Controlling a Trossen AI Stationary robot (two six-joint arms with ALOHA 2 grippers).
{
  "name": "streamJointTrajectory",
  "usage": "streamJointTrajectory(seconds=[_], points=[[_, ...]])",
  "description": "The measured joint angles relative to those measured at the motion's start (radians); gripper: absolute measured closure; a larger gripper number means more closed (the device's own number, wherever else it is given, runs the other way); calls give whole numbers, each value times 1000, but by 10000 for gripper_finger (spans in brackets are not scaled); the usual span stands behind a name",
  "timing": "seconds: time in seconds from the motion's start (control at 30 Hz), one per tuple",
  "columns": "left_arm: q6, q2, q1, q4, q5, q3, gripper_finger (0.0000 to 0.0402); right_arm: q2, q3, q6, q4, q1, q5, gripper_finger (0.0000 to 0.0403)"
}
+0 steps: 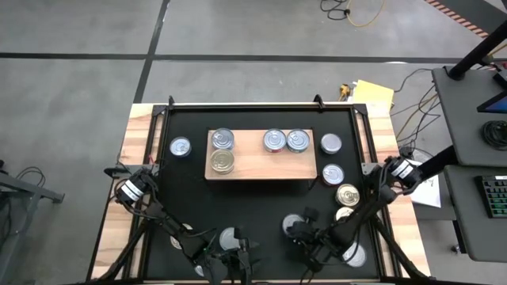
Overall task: Stack canned seafood by type on shelf
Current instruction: Stack the light green tuna can on the light green tuna can
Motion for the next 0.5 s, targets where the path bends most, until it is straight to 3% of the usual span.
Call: streamJointTrajectory(seconds=[0.13,0.27,0.5], points=[[-35,0,1,-11,2,0,233,-14,16,-43,-4,0,-4,394],[-68,0,13,-20,79,0,235,-37,38,-73,-19,2,-9,394],[-113,0,55,-32,124,0,258,-95,86,-22,-267,12,-39,394]])
